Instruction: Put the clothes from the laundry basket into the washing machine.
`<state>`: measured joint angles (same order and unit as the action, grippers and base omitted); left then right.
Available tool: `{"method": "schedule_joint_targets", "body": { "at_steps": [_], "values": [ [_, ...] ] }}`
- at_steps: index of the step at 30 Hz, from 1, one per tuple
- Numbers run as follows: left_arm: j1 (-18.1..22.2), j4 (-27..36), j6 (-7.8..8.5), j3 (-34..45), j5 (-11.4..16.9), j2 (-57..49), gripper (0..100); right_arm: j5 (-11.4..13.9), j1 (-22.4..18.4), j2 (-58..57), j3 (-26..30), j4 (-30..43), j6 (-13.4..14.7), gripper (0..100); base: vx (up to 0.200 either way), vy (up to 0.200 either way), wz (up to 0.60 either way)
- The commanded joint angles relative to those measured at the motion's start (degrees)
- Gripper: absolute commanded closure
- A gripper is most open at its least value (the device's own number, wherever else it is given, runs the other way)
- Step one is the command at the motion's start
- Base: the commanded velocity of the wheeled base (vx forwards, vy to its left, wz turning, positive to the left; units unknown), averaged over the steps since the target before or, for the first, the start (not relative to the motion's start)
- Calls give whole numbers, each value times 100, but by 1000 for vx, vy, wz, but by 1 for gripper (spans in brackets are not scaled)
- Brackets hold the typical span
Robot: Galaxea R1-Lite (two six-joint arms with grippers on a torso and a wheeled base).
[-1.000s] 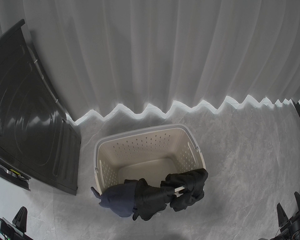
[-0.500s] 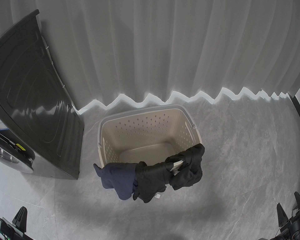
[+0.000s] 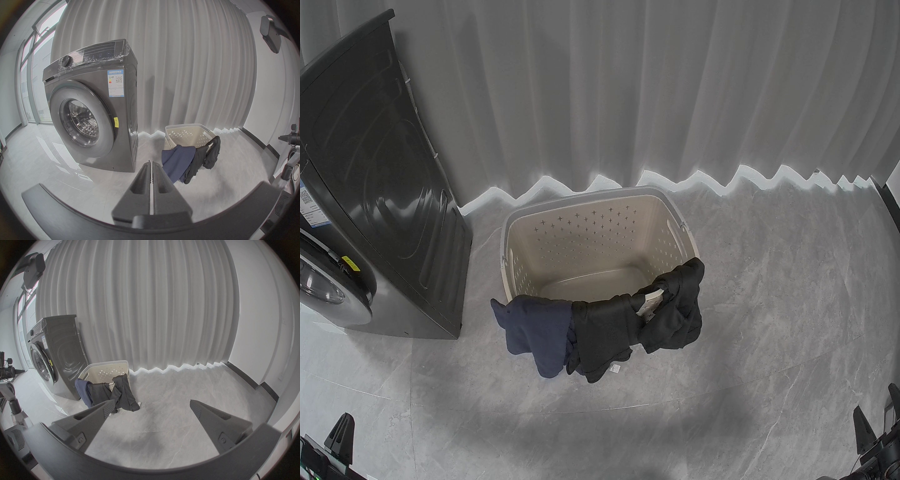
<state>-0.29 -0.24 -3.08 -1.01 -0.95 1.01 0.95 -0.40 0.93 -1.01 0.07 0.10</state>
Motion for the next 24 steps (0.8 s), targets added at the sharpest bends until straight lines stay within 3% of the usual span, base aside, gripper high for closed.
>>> {"method": "schedule_joint_targets", "body": {
  "at_steps": [1,24],
  "values": [
    [3,-2,1,92,-2,-66,100,2,-4,-57,101,1,-1,0,0,200,0],
    [-6,-2,-8,92,-2,-66,100,2,-4,-57,101,1,-1,0,0,200,0]
  ]
}}
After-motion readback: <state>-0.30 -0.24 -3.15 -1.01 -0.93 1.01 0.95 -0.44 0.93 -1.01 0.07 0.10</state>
